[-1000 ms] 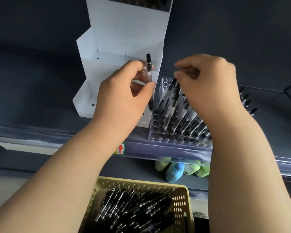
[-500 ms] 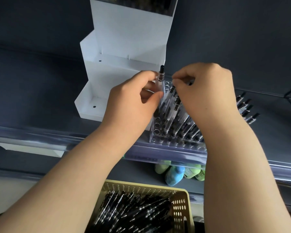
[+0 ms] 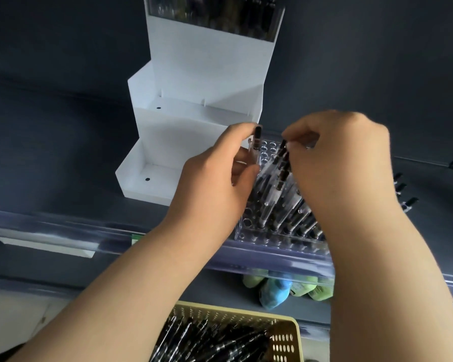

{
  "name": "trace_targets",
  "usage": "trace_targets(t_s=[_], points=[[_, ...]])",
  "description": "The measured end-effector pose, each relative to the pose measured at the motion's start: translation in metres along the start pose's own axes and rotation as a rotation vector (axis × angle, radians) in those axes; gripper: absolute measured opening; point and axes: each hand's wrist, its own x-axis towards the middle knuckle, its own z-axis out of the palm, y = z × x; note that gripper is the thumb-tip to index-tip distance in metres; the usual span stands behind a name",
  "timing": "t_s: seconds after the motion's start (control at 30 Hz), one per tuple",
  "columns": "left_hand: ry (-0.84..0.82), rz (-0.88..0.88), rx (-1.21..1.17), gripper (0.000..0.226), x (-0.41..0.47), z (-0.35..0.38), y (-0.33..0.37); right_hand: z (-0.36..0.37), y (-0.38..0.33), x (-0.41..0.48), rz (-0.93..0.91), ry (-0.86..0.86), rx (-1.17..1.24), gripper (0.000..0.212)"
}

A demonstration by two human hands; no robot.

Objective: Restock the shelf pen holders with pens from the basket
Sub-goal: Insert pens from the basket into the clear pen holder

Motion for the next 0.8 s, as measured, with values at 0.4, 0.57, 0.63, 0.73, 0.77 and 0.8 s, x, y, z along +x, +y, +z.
trace_targets(t_s=[0.4, 0.57, 0.63, 0.73, 0.77, 0.8], points=[[-0.098, -0.034, 0.081, 0.044, -0.002, 0.015, -0.006, 0.001, -0.011, -0.005, 0.004, -0.066, -0.077, 0.035], [-0.104, -0.067, 0.084, 0.042, -0.003, 0.017, -0.002, 0.002, -0.011, -0.005, 0.056, -0.078, -0.097, 0.022], [-0.097, -0.071, 0.089, 0.041, -0.004, 0.018, -0.002, 0.005, -0.011, -0.005, 0.068, -0.078, -0.111, 0.021], [-0.080, -0.077, 0.092, 0.039, -0.003, 0.019, -0.004, 0.012, -0.010, -0.004, 0.078, -0.041, -0.117, 0.026], [-0.069, -0.079, 0.083, 0.038, -0.003, 0.019, -0.005, 0.014, -0.009, -0.003, 0.083, -0.022, -0.100, 0.027], [-0.057, -0.081, 0.069, 0.036, -0.003, 0.018, -0.005, 0.016, -0.008, -0.003, 0.087, -0.002, -0.074, 0.025]])
